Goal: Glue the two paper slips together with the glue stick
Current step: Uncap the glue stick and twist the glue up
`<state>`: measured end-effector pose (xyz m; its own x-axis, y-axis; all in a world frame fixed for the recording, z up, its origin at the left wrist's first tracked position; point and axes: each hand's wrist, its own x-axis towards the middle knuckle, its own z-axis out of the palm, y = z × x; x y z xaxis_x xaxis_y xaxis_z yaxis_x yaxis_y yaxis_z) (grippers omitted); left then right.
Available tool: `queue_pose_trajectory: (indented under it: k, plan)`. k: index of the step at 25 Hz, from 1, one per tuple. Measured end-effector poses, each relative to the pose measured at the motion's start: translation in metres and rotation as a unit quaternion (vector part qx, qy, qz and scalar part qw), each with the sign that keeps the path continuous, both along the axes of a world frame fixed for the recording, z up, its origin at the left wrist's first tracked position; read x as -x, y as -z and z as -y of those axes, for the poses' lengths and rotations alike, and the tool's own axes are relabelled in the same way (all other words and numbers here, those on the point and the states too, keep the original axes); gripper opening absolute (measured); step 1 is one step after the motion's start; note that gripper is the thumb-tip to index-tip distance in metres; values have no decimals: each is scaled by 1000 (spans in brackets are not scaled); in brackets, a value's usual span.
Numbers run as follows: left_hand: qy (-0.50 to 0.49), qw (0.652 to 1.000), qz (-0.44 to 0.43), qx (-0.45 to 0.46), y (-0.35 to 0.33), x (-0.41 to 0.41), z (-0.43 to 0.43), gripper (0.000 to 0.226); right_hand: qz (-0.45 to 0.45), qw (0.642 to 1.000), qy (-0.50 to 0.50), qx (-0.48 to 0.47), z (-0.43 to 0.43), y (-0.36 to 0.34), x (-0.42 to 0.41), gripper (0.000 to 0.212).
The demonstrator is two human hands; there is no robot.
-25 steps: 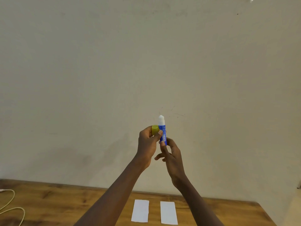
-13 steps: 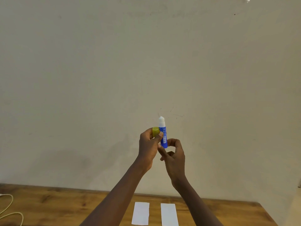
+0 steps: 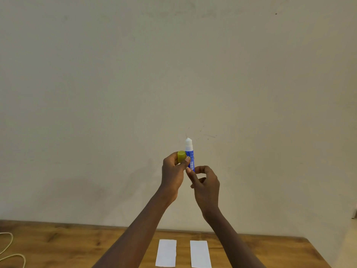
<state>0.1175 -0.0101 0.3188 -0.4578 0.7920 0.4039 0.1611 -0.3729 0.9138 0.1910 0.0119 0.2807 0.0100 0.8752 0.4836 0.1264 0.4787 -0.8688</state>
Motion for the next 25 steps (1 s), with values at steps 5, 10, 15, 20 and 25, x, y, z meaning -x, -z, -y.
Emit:
queue_pose_trajectory:
  k: [5, 10, 15, 20, 25]
  plan:
    - [3, 1000, 4, 2, 2, 0, 0, 26, 27, 999, -33, -1, 2, 0, -2, 33]
    - [7, 1000, -11, -8, -2, -3, 0, 23, -5, 999, -33, 1, 5, 1, -1, 26]
    - [13, 1000, -24, -4, 2, 2, 1, 27, -10, 989, -139, 40, 4, 0, -5, 28]
    - [58, 998, 16, -2, 11, 7, 2, 23, -27, 970, -222, 96, 4, 5, -12, 33]
    - [91, 995, 47, 15, 34, 11, 6, 19, -66, 973, -208, 74, 5, 29, -15, 13]
